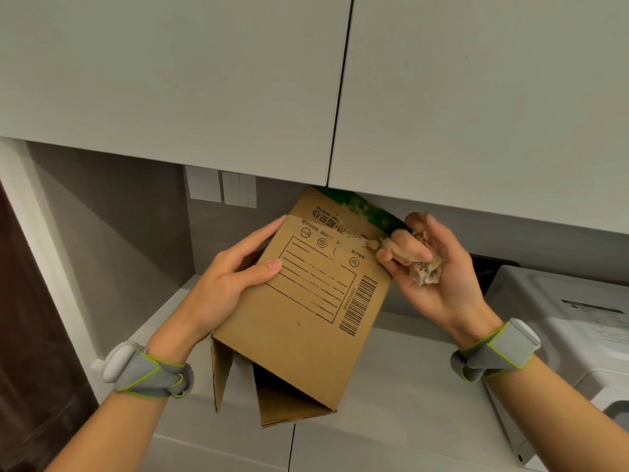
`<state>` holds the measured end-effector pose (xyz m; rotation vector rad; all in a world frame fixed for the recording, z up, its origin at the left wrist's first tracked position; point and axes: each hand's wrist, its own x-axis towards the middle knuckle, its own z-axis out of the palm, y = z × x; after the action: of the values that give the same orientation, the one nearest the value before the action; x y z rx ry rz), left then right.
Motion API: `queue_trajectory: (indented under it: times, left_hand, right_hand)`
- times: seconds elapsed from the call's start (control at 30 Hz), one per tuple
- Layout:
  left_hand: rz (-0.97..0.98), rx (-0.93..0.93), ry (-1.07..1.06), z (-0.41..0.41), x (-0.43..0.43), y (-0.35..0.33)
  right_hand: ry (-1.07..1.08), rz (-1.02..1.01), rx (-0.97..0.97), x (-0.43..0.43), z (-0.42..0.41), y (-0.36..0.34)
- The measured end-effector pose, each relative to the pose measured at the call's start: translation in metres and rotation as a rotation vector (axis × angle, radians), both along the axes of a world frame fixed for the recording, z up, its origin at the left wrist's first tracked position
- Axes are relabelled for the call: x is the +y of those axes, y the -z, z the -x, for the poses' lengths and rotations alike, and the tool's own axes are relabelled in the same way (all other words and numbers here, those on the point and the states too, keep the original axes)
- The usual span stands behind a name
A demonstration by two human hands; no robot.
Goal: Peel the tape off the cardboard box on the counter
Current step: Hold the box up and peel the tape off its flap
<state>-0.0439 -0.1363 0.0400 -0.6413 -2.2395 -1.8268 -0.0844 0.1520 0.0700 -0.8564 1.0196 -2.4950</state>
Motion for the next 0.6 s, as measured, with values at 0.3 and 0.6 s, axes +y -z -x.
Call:
queue_trajectory:
  times: [0.3,0.6]
  left_hand:
    - [-0.005,0.014,0.019,-0.01,-0.006,0.006]
    - [-0.006,0.052,0.011,-0.022,-0.02,0.033]
  right_hand:
    - [0.32,-0.164,0.193,0.007,-0.014,-0.006]
    - [0.539,-0.239,0.303,0.006,-0.025,-0.01]
